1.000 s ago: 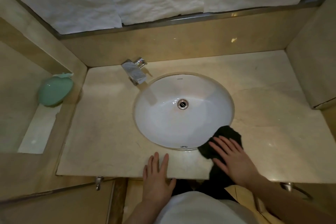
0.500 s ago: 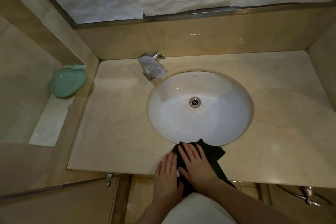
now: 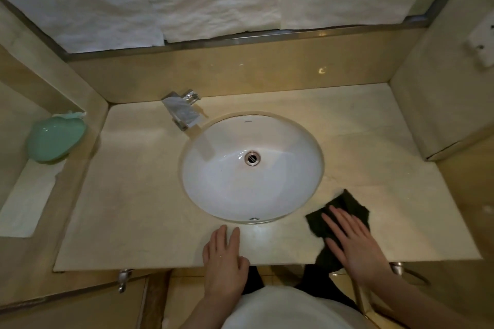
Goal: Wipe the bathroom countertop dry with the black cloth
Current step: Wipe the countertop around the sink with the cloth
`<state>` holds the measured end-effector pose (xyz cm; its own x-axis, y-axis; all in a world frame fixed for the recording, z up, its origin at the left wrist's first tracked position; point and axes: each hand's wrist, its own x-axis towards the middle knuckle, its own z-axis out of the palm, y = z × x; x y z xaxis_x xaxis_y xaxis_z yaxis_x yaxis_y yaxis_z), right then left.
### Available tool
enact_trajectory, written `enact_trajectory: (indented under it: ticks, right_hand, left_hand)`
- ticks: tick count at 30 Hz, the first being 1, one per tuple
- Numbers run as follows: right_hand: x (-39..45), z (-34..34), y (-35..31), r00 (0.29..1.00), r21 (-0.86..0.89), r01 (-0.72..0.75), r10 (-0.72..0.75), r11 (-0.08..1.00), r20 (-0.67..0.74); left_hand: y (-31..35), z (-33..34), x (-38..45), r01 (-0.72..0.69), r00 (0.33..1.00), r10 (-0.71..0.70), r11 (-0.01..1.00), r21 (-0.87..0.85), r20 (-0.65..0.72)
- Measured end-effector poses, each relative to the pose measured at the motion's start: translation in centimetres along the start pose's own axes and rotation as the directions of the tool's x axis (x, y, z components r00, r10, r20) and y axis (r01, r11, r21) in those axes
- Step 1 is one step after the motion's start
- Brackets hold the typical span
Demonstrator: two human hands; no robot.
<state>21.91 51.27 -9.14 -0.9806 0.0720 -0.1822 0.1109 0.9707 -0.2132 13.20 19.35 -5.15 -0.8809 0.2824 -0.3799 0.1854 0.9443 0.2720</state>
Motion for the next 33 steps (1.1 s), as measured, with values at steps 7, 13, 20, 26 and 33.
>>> enact_trajectory:
  ticks: [7, 13, 20, 26, 33]
  right_hand:
    - [-2.3, -3.0, 9.3, 0.996, -0.045, -0.041, 0.044, 0.998, 0.074]
    - [-1.4, -2.9, 10.4, 0.993, -0.03, 0.056, -0.053, 0.998, 0.101]
    - [1.2, 0.2, 2.6, 0.994, 0.061, 0.104, -0.105, 0.993, 0.016]
    - [3.7, 1.1, -2.1, 0.975, 0.124, 0.216, -0.221, 0.968, 0.028]
    - [3.9, -1.0, 5.9, 0.995, 0.136, 0.09, -0.085, 0.987, -0.046]
  left_hand:
    - [8.4, 1.7, 0.4, -0.28, 0.96, 0.279, 0.959, -0.036, -0.026]
    - [13.0, 3.0, 2.5, -0.178, 0.984, 0.179, 0.98, -0.09, -0.001]
    - [14.6, 4.7, 2.8, -0.031, 0.999, 0.036, 0.987, -0.157, 0.03]
    - [13.9, 4.9, 3.4, -0.011, 1.0, 0.014, 0.967, -0.253, 0.008]
    - [14.3, 5.9, 2.9, -0.03, 0.998, 0.019, 0.984, -0.178, -0.063]
